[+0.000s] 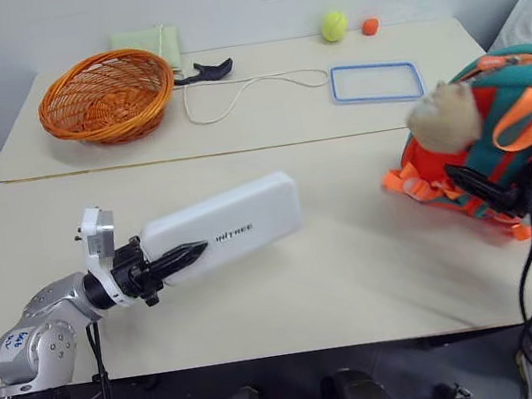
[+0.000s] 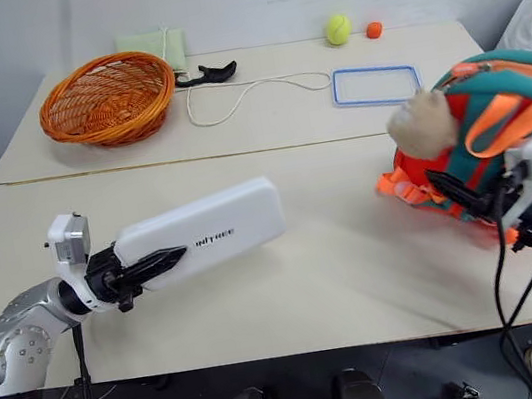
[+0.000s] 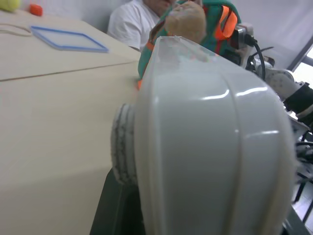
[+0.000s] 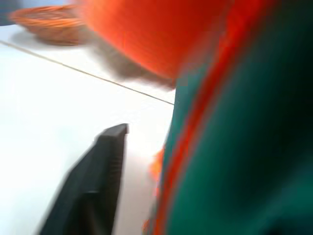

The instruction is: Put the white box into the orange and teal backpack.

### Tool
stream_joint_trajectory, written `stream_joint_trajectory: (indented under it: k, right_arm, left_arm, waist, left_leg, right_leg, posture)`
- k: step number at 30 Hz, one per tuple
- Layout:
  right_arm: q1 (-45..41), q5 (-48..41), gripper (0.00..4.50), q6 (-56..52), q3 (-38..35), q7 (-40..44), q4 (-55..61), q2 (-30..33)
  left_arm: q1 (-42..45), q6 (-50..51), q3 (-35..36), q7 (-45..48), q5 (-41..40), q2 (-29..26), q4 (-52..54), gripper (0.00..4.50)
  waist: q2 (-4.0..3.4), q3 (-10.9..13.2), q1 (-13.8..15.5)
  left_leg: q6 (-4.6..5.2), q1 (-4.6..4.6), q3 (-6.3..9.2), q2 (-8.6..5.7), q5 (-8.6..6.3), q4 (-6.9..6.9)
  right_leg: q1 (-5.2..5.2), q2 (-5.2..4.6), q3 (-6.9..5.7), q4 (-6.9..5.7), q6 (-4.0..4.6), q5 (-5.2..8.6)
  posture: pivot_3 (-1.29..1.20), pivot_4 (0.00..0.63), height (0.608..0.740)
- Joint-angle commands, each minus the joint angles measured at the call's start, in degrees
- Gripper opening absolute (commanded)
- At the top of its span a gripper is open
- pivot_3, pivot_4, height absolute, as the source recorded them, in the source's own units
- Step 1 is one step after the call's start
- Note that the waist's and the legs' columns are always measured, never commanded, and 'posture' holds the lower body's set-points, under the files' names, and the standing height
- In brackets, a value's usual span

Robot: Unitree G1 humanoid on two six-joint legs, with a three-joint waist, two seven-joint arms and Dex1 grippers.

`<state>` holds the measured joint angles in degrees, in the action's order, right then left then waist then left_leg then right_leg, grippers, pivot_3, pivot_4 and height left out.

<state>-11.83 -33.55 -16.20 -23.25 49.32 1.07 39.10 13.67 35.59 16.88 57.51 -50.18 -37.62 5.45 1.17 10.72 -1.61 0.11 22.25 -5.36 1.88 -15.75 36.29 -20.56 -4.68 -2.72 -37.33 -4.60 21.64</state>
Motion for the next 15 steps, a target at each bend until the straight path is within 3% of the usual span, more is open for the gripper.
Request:
stream_joint_trajectory:
  k: [1, 4, 5, 11, 15]
  right_arm:
    - [-4.2, 0.2, 1.11, 0.7, 5.1, 1.5, 0.9, -2.4]
    - [-8.5, 0.8, 0.14, 0.6, 11.6, 3.5, 3.7, -5.3]
    - [-10.2, 0.3, 0.01, -0.1, 13.7, 3.9, 5.0, -6.7]
    - [-18.7, -3.1, 0.01, -5.0, 24.8, 7.1, 10.9, -14.7]
    - [-19.6, -8.4, 0.01, -12.2, 27.7, 9.1, 16.0, -15.2]
  left_arm:
    - [2.4, 0.7, 7.2, -8.3, -4.5, 2.3, 0.0, 1.21]
    - [3.7, 2.7, 12.9, -17.4, -8.0, 4.7, -1.4, 1.21]
    - [3.9, 2.8, 14.3, -19.5, -8.7, 5.2, -1.7, 1.21]
    - [4.0, 1.6, 17.1, -25.5, -7.8, 7.0, -2.1, 1.21]
    - [4.3, 1.1, 18.1, -26.1, -7.7, 6.5, -2.9, 1.21]
  waist:
    - [0.03, 0.0, -0.1]
    - [0.03, 0.0, -0.5]
    - [0.04, 0.0, -0.6]
    - [0.09, 0.0, -1.2]
    - [0.20, 0.1, -1.2]
  left_leg:
    - [0.02, 0.00, 0.01, 0.00, -0.01, 0.08]
    - [0.02, -0.01, 0.01, 0.03, -0.01, 0.14]
    - [0.01, -0.01, 0.00, 0.03, -0.01, 0.14]
    - [-0.11, 0.03, 0.03, 0.11, 0.03, 0.12]
    - [-0.09, 0.13, 0.09, 0.10, 0.02, 0.14]
  right_leg:
    - [0.00, -0.02, 0.00, -0.05, 0.00, 0.00]
    - [-0.01, -0.01, 0.00, -0.13, 0.00, 0.00]
    - [-0.03, -0.01, 0.01, -0.16, 0.00, 0.00]
    - [-0.11, 0.04, -0.06, -0.34, 0.00, 0.00]
    - [-0.14, 0.02, -0.09, -0.37, 0.00, 0.00]
  posture:
    - [0.00, 0.150, 0.740]
    - [0.00, 0.150, 0.740]
    - [0.00, 0.150, 0.740]
    - [0.00, 0.150, 0.740]
    - [0.00, 0.150, 0.740]
